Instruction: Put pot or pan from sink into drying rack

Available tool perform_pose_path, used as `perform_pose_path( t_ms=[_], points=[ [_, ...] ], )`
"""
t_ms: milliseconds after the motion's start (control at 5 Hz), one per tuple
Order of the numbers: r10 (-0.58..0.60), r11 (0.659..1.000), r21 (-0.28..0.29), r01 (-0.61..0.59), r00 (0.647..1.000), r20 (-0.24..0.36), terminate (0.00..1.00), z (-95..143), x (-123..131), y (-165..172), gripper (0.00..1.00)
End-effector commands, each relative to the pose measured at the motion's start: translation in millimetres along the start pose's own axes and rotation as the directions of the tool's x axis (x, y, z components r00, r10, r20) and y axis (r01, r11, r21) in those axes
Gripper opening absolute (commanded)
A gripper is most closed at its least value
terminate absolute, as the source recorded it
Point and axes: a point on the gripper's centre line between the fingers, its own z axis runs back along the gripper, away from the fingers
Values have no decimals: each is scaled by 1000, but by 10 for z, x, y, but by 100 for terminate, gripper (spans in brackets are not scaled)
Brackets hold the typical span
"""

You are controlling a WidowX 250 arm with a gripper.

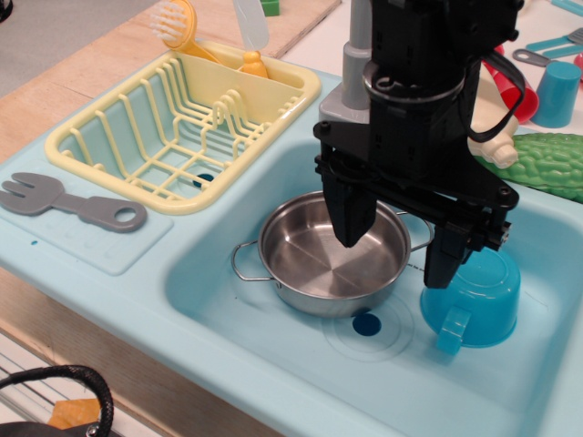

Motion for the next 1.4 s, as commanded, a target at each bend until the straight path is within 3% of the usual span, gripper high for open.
perform_pose_path(
  t_ms=[0,200,800,1000,1200],
  points=[
    [0,1000,0,0,1000,0,0,0,0,0,100],
    [-73,997,13,74,996,-60,0,-135,8,101,100],
    [-174,985,35,172,982,68,0,-483,24,191,100],
    [-147,989,5,147,987,61,0,-589,7,206,100],
    [-144,989,-18,145,988,63,0,-616,21,201,0]
  ],
)
